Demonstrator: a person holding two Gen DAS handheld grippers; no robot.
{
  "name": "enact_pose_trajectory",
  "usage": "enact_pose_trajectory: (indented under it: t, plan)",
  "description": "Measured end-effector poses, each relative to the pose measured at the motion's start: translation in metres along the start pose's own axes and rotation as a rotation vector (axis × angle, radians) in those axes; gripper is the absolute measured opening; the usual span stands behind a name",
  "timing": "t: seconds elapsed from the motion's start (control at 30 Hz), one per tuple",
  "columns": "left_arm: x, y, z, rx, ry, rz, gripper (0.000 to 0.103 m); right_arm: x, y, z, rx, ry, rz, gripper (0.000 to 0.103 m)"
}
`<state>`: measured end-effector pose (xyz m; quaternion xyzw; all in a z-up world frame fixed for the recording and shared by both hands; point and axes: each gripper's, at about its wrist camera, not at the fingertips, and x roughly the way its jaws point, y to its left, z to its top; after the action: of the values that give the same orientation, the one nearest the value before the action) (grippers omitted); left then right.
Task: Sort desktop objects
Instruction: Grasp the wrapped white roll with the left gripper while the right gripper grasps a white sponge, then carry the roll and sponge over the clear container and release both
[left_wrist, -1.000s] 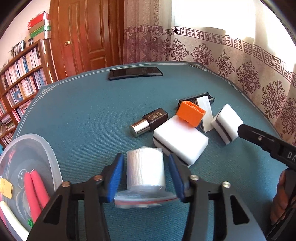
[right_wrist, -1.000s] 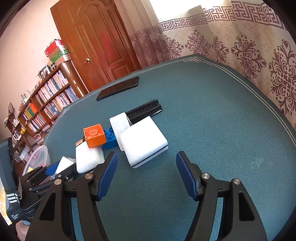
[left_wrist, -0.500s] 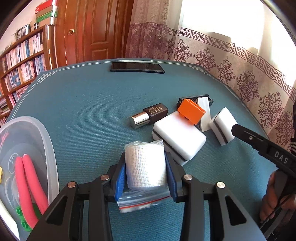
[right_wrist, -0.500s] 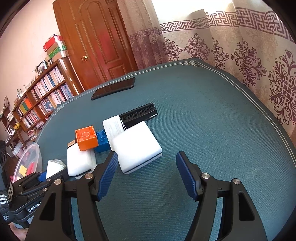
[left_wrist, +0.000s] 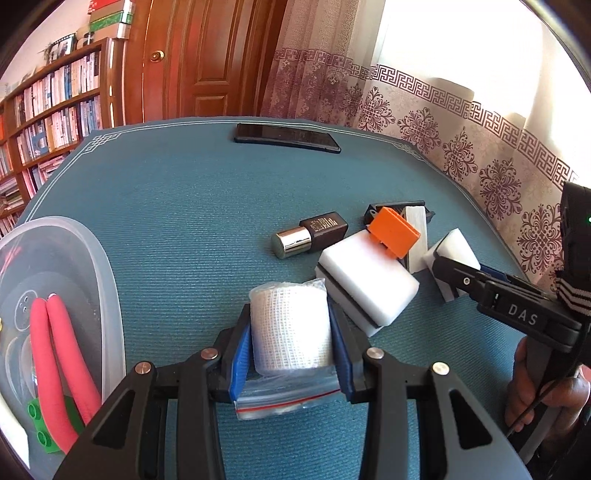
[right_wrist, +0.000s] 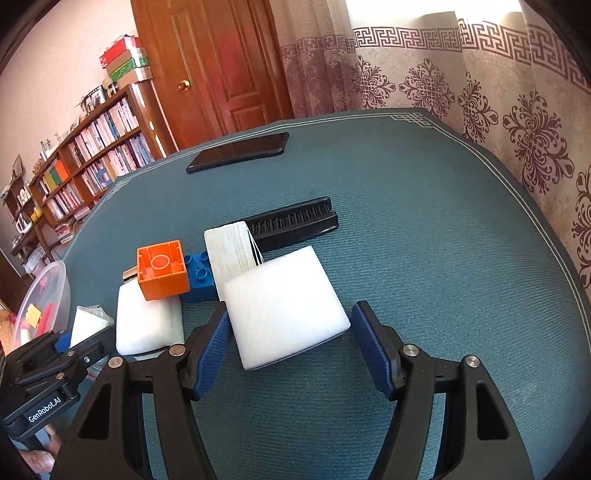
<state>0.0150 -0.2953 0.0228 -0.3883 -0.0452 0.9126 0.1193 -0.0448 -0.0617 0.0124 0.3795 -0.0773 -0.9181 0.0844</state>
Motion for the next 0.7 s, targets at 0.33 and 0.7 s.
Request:
enact_pose_trajectory:
  t: [0.33,0.7]
  plan:
    - [-0.007,-0.001,0.001,-0.005,-0.037,0.012,0.043,-0.01,-0.001,-0.006,0.019,-0.02,0.006,0.059]
    - [-0.022,0.001,0.005,-0.033,-0.099,0.021,0.043,-0.031,0.008,-0.009,0.003,-0.106,-0.019,0.059]
